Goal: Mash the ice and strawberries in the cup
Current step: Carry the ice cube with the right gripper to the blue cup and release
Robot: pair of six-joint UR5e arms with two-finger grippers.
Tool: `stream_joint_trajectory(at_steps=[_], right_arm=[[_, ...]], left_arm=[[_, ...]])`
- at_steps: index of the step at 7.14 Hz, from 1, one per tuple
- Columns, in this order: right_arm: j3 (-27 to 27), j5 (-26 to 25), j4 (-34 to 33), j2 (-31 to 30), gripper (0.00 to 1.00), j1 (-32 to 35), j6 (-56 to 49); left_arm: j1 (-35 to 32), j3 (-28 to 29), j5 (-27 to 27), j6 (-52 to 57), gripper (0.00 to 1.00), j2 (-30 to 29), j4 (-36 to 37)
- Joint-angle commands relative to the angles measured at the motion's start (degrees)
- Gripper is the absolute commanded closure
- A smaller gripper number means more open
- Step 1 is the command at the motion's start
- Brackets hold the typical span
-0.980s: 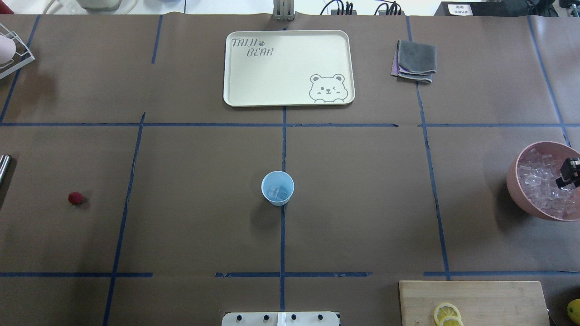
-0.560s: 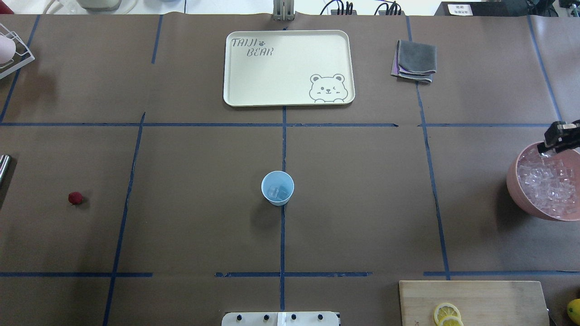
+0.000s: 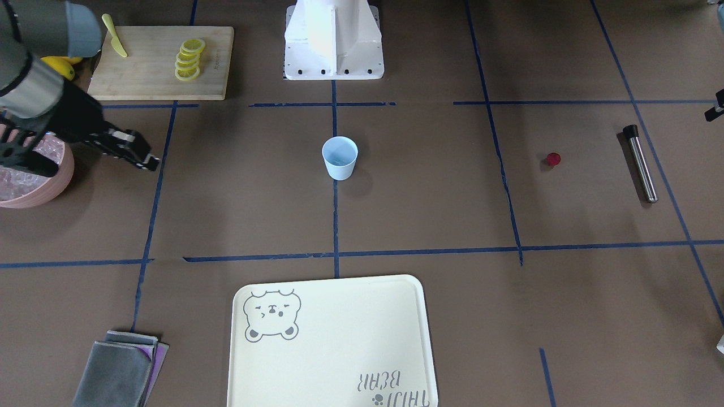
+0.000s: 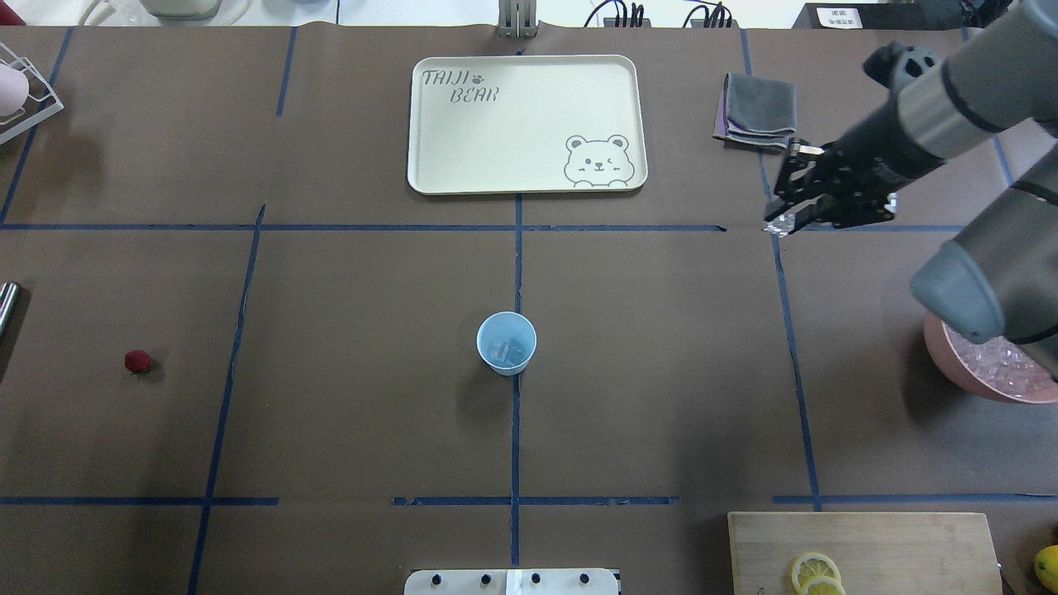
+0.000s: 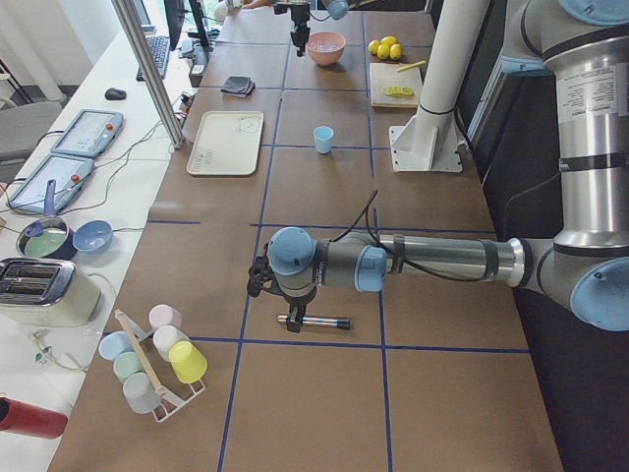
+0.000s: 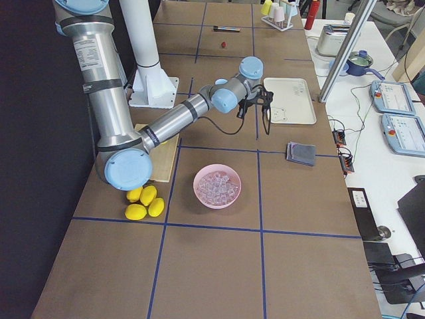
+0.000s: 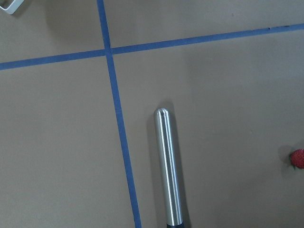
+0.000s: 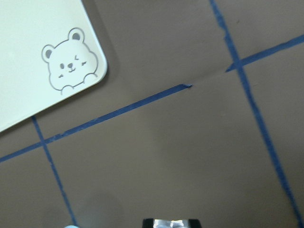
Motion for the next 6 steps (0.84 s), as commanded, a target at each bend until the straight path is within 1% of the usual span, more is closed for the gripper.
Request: stream_joint_trajectory(at_steps=[1,2,3,4,6], right_arm=[[-1.2,-14.5,-0.1,10.4,1.0,-16.1,17.9],[-3.5,-21.9,0.1,13.0,1.0,-22.5,19.6],[-7.1,-25.1,0.2,16.1,1.0,-26.0,22.0],[-10.6,-28.0,0.3,19.3,1.0,-27.5,22.6],[-10.9,-28.6,0.3,19.9,0.97,-28.3,22.6]], left_arm=[[0.0,0.0,0.0,0.0,0.0,0.1,-3.3],[0.0,0.8,0.0,0.0,0.0,0.6,-10.2],[0.0,1.1,0.1,0.0,0.0,2.7,-15.7],[0.0,1.1,0.0,-0.6,0.0,3.2,-16.6],[0.0,1.3,0.0,-0.6,0.0,3.2,-16.5]])
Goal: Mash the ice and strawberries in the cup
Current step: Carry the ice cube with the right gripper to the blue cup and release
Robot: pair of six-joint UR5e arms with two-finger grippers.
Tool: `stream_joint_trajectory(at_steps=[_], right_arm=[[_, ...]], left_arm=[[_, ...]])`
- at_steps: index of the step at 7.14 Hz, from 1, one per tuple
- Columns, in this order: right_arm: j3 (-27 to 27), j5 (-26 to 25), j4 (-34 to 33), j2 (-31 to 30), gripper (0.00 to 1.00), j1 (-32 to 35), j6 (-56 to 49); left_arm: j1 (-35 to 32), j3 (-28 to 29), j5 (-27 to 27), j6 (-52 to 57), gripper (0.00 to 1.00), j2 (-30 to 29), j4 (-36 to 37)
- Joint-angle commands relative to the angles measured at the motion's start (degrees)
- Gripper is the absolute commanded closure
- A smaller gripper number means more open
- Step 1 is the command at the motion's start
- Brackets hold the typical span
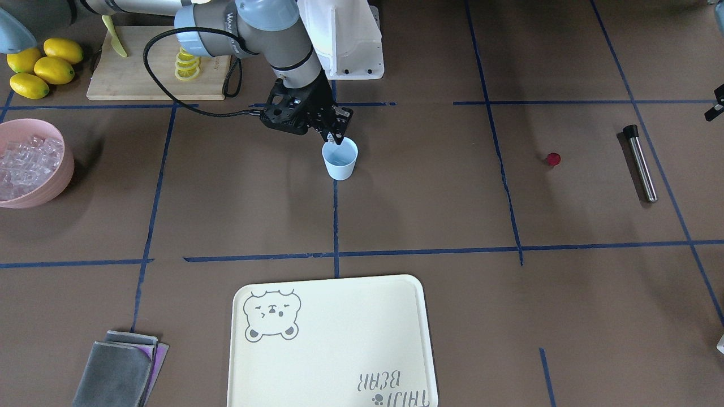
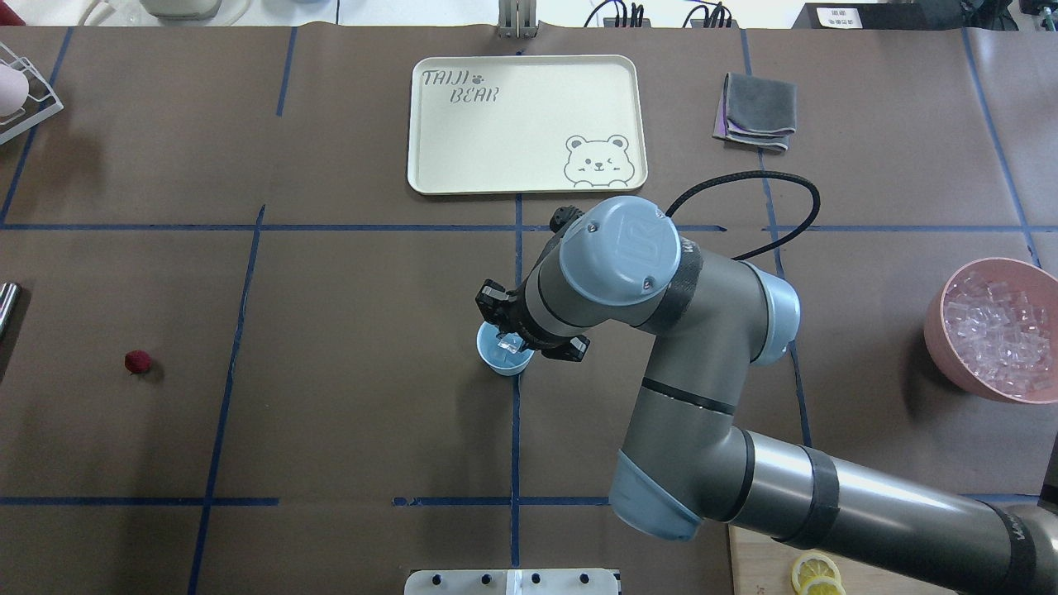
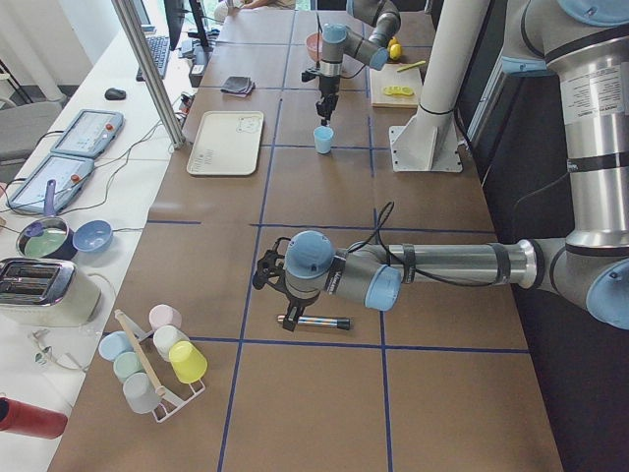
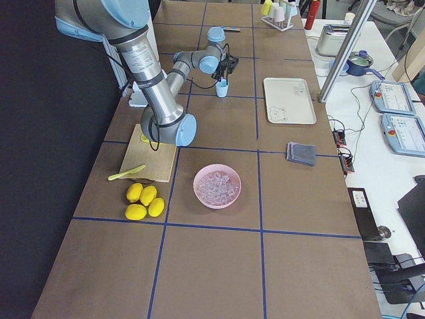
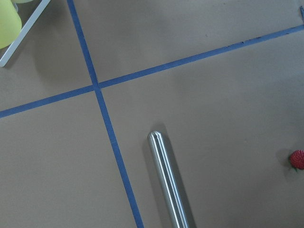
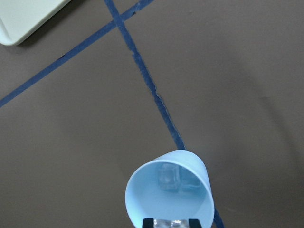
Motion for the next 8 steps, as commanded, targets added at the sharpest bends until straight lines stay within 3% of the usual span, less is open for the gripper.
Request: stream_joint_trajectory(at_steps=[1,2,3,5,6,7,8], right_arm=[[-0.8,-1.0,-0.1,0.6,0.76,-0.8,0.1],[-1.2,-1.1,-0.1,0.6,0.35,-0.8,0.0],[-1.3,-1.7,-0.2,0.6,0.02,-0.8,0.1],[-1.1,-1.8,-0.1,0.6,0.01,-0.5,0.2],[1.4,0.3,-0.4,-0.8,0.01,3.8,-0.2],[5.1,5.7,-0.4,-5.8,0.01,8.8,-1.2],[10.2,11.3,-0.5,-12.3,0.01,14.7,-8.4]], left_arm=[[0.2,0.2,0.0,-0.2,0.0,0.1,-0.2],[0.9,0.5,0.0,-0.2,0.0,0.1,-0.2],[2.5,0.7,0.0,-1.8,0.0,-0.1,-0.4],[6.9,0.2,0.1,-10.3,0.0,-0.8,-4.1],[12.8,0.0,0.9,-21.6,0.0,-2.0,-8.3],[18.7,-0.3,4.2,-30.7,0.0,-3.6,-9.9],[25.4,-1.2,11.3,-37.9,0.0,-4.1,-12.0]])
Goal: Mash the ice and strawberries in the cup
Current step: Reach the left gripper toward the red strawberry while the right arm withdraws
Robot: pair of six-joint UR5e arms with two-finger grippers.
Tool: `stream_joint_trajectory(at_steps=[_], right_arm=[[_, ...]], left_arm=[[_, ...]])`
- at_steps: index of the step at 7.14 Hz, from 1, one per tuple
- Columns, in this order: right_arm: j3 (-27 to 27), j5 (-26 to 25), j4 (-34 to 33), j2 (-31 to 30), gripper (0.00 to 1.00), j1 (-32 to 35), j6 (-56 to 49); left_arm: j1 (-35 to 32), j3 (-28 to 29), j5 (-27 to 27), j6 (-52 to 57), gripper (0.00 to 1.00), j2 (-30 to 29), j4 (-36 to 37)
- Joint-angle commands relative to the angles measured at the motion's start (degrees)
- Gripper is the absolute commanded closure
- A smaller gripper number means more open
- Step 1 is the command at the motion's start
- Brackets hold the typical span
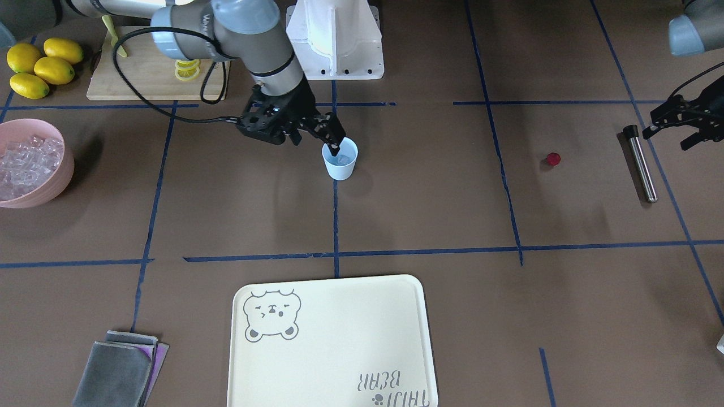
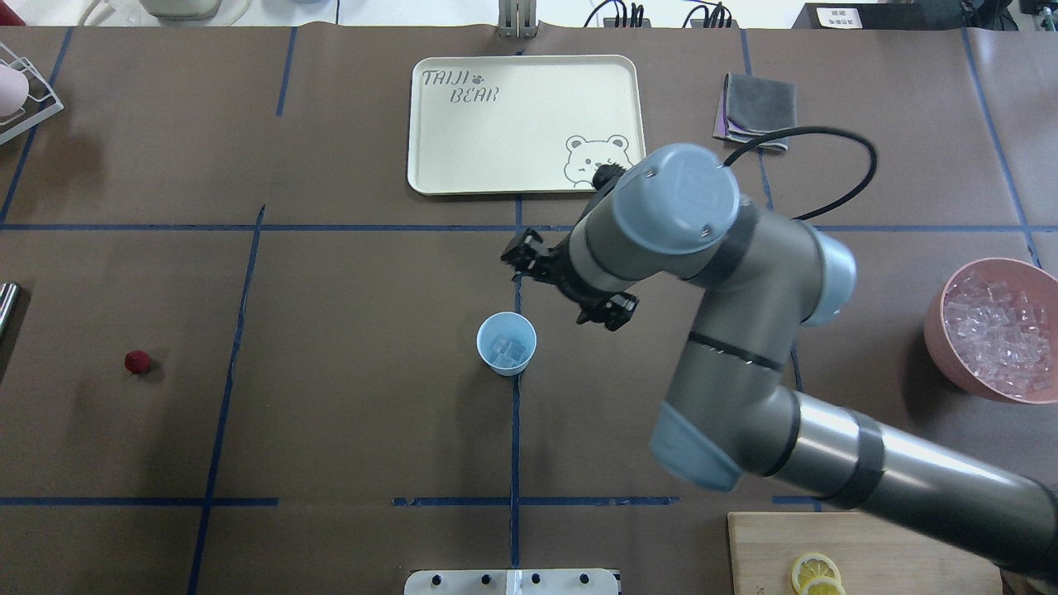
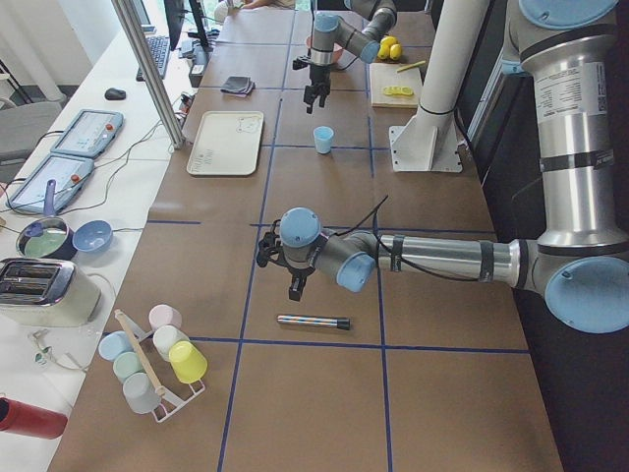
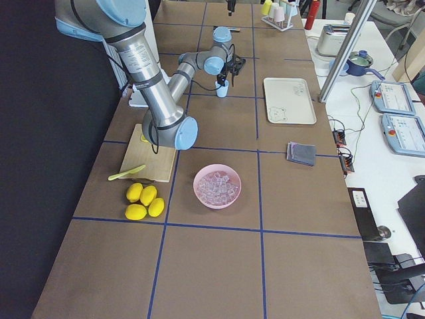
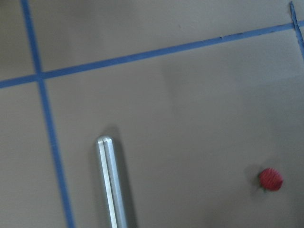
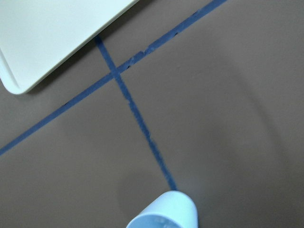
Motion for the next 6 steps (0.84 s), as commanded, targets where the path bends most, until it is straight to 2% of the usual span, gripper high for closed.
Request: stream_joint_trajectory(at_steps=[1,2,3,4,6], right_arm=[[8.7,8.8,-0.1,-13.4,0.01,10.4,-12.0],[10.5,10.6,-0.1,-17.8,0.01,12.9,-16.7],[10.7,11.8,-0.1,-19.6,0.01,14.6,-20.5],[10.3,11.7,-0.2,-20.0,0.01,15.0,-22.0],[9.4,11.5,-0.3,-19.9,0.01,15.4,-24.3]], left_arm=[[12.0,-0.8,10.7,-15.3,0.0,-2.3,-4.1],[14.8,-0.9,12.0,-20.5,0.0,-3.9,-4.2],[17.9,-0.9,12.7,-25.9,0.0,-5.3,-4.2],[20.5,-1.1,16.4,-27.2,0.0,-5.3,-4.2],[22.3,-1.1,16.9,-28.4,0.0,-4.5,-4.0]])
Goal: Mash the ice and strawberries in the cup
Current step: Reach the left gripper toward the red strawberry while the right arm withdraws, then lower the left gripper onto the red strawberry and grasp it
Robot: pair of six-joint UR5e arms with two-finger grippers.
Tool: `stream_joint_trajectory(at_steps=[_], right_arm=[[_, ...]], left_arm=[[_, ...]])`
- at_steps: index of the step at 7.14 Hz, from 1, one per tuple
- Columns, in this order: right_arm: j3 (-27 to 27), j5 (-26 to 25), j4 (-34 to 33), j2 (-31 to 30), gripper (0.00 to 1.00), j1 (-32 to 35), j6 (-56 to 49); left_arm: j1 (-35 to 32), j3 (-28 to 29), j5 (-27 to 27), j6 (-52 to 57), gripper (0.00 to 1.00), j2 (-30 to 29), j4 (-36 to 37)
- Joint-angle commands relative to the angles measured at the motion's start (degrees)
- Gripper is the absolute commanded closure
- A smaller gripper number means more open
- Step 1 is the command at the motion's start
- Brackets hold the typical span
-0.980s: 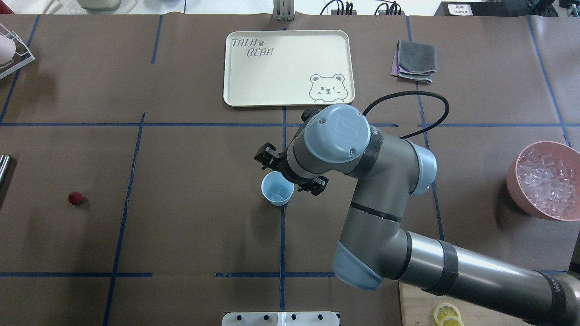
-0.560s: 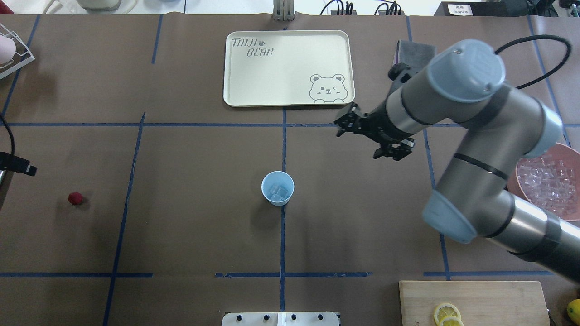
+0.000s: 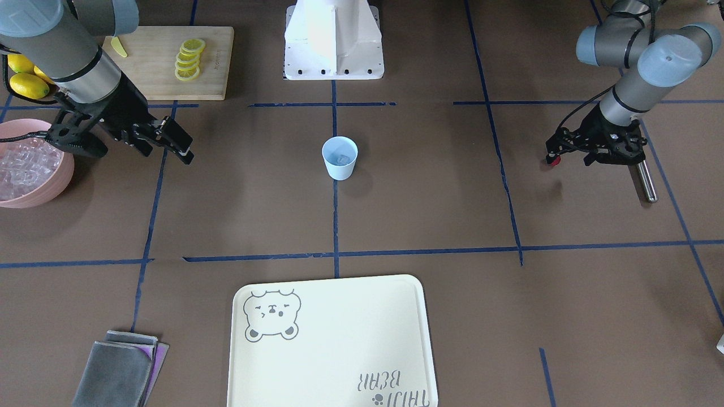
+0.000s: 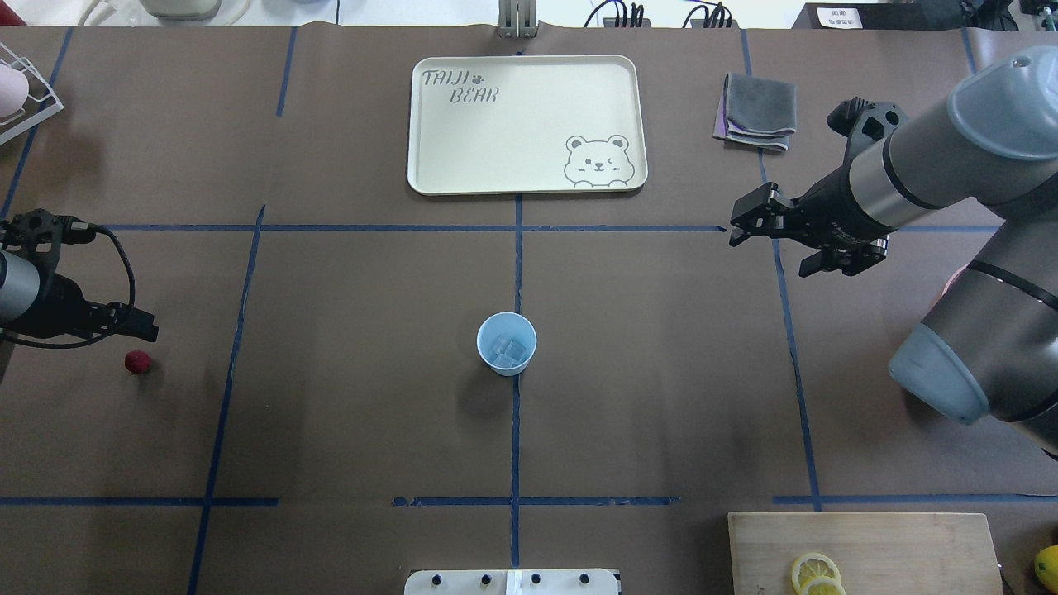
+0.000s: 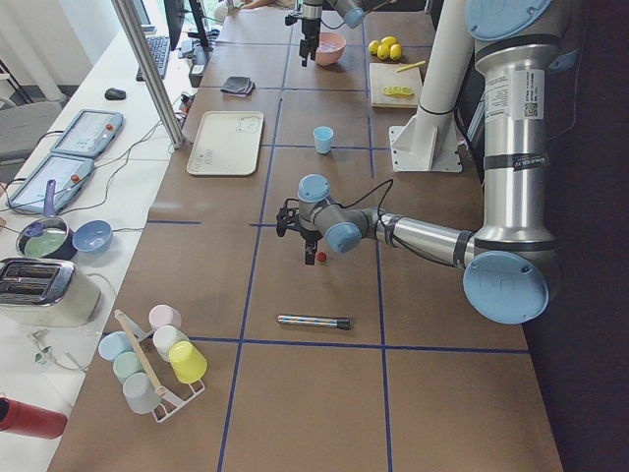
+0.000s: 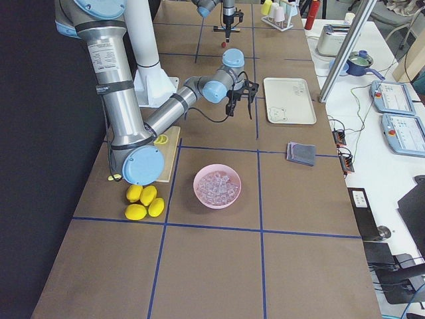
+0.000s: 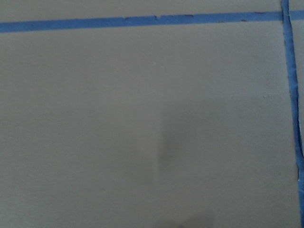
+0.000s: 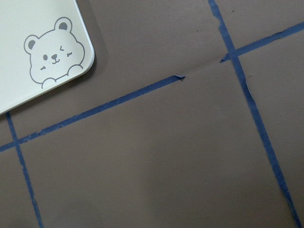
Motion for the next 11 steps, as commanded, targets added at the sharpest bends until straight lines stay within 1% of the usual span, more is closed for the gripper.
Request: stream_joint_trajectory(at_steps=[1,4,7,8,9,10,11], right_arm=[[-0.4,0.3,0.0,-0.1,0.01,0.7,-1.4],[-0.4,0.3,0.2,0.1,0.01,0.7,-1.4],[-0.3,0.3,0.4,-0.1,0.01,0.6,-1.4],[-0.3,0.3,0.4,-0.1,0.01,0.7,-1.4],[-0.3,0.3,0.5,-0.1,0.01,0.7,-1.4],[-0.1,0.2,0.5,-0.1,0.01,0.7,-1.4],[0.1,0.2,0.5,-0.2,0.01,0.7,-1.4]], left_arm=[[2.3,0.0,0.4,-1.1,0.0,1.3,0.1],[4.3,0.9,0.8,-1.7,0.0,0.9,0.2],[4.4,1.1,1.0,-1.5,0.01,0.6,0.2],[4.4,1.2,1.1,-1.4,0.07,0.6,0.2],[4.4,1.1,1.3,-1.4,0.23,0.6,0.2],[4.4,1.0,3.7,-1.4,0.34,0.5,0.2],[4.4,1.1,4.3,-1.4,0.34,0.5,0.2]])
